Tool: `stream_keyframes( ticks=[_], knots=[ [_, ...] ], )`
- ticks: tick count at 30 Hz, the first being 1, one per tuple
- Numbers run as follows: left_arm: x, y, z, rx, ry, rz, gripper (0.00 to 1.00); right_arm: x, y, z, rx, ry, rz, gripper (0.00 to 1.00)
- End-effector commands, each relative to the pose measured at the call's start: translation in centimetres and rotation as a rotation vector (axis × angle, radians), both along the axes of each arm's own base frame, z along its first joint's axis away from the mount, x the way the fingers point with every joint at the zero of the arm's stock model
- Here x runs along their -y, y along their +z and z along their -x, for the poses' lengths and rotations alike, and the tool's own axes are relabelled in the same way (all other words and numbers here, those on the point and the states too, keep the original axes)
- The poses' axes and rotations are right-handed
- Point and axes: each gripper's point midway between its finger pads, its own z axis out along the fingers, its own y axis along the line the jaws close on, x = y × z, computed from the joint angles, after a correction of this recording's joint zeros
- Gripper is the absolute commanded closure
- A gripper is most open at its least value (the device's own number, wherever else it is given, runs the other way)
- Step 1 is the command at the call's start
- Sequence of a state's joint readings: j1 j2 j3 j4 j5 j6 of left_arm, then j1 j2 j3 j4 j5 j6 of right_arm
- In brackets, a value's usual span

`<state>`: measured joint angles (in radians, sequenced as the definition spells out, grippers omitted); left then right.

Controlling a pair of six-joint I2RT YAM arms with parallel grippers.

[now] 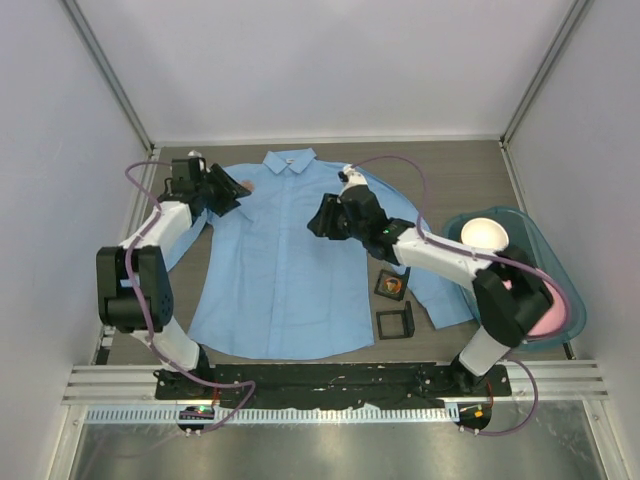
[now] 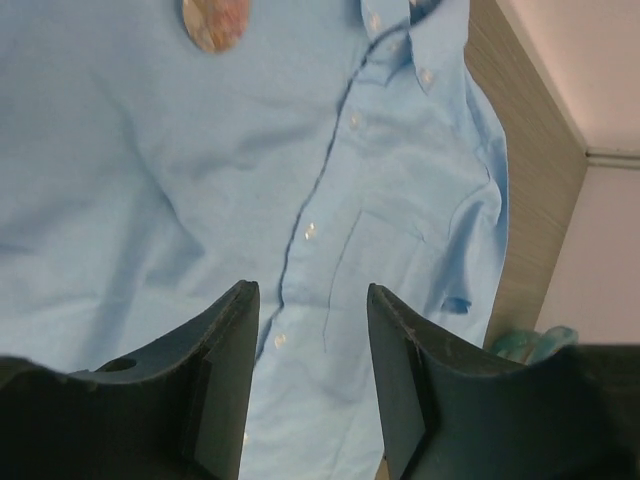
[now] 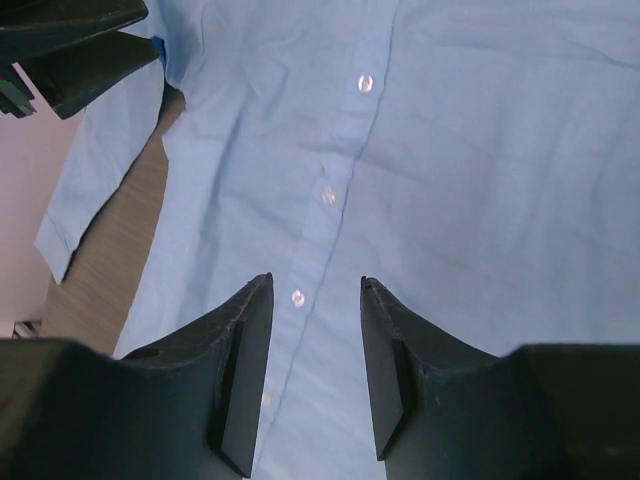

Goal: Remove the brooch from the garment

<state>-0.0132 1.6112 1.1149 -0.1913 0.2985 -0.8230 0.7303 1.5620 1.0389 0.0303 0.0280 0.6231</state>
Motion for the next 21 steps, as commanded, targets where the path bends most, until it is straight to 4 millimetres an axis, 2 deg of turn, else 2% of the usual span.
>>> stream_keyframes(
  ticks=[1, 2, 3, 4, 5, 7, 8, 9, 10, 11, 12, 13, 14, 15, 16, 17, 18, 19, 21],
  knots=[
    [-2.3, 0.6, -4.6, 0.067, 0.001, 0.078, 0.52, -5.5, 2.7, -5.2, 0.087, 0.032, -0.171, 0.54],
    [-3.3, 0.4, -5.4, 0.073, 0.024, 0.11, 0.55, -6.8, 4.6, -6.6, 0.123, 0.035, -0.207, 0.54],
    [-3.8, -0.3, -6.9, 0.086, 0.063, 0.168, 0.57, -7.6, 4.6, -7.4, 0.133, 0.035, -0.212, 0.54],
    [-3.8, -0.4, -7.7, 0.106, 0.066, 0.212, 0.63, -8.5, 1.9, -8.7, 0.108, 0.028, -0.188, 0.54],
    [-4.1, -0.6, -8.5, 0.132, 0.074, 0.244, 0.65, -9.6, 3.9, -10.2, 0.152, 0.019, -0.224, 0.54],
    [-4.1, -1.0, -10.5, 0.162, 0.092, 0.313, 0.68, -11.1, 3.5, -12.1, 0.153, 0.013, -0.269, 0.55],
    [-3.9, -1.1, -11.0, 0.168, 0.084, 0.331, 0.69, -12.4, 2.5, -13.5, 0.149, 0.019, -0.286, 0.55],
    [-3.7, -0.7, -11.6, 0.203, 0.069, 0.343, 0.69, -13.0, 2.3, -14.3, 0.151, 0.015, -0.301, 0.55],
    [-3.7, -1.4, -12.3, 0.195, 0.071, 0.363, 0.71, -13.4, 2.3, -15.2, 0.155, 0.005, -0.326, 0.55],
    [-3.6, -1.4, -12.5, 0.204, 0.062, 0.371, 0.7, -14.2, 3.4, -16.4, 0.178, 0.004, -0.366, 0.55],
    [-3.6, -1.3, -13.0, 0.232, 0.057, 0.373, 0.71, -14.9, 0.9, -17.1, 0.156, 0.008, -0.363, 0.56],
    [-3.5, -2.1, -13.1, 0.222, 0.062, 0.381, 0.71, -15.4, 0.4, -17.8, 0.158, 0.01, -0.382, 0.57],
    [-3.5, -2.3, -13.3, 0.233, 0.065, 0.379, 0.71, -16.1, 2.2, -18.9, 0.187, 0.012, -0.43, 0.57],
    [-3.5, -2.1, -13.7, 0.264, 0.064, 0.373, 0.71, -16.9, -1.0, -19.4, 0.154, 0.031, -0.416, 0.59],
    [-3.4, -2.6, -13.8, 0.26, 0.066, 0.379, 0.72, -17.3, -1.3, -19.8, 0.15, 0.04, -0.425, 0.59],
    [-3.3, -2.4, -13.9, 0.279, 0.059, 0.38, 0.73, -17.8, 1.0, -20.8, 0.192, 0.054, -0.463, 0.6],
    [-3.2, -1.8, -14.2, 0.326, 0.053, 0.374, 0.74, -18.3, -1.8, -21.1, 0.162, 0.061, -0.445, 0.61],
    [-3.2, -2.0, -14.2, 0.333, 0.053, 0.362, 0.75, -18.5, -0.6, -21.7, 0.179, 0.064, -0.46, 0.62],
    [-3.5, -2.4, -14.3, 0.33, 0.069, 0.33, 0.76, -18.6, -1.4, -22.1, 0.178, 0.068, -0.461, 0.65]
  ],
)
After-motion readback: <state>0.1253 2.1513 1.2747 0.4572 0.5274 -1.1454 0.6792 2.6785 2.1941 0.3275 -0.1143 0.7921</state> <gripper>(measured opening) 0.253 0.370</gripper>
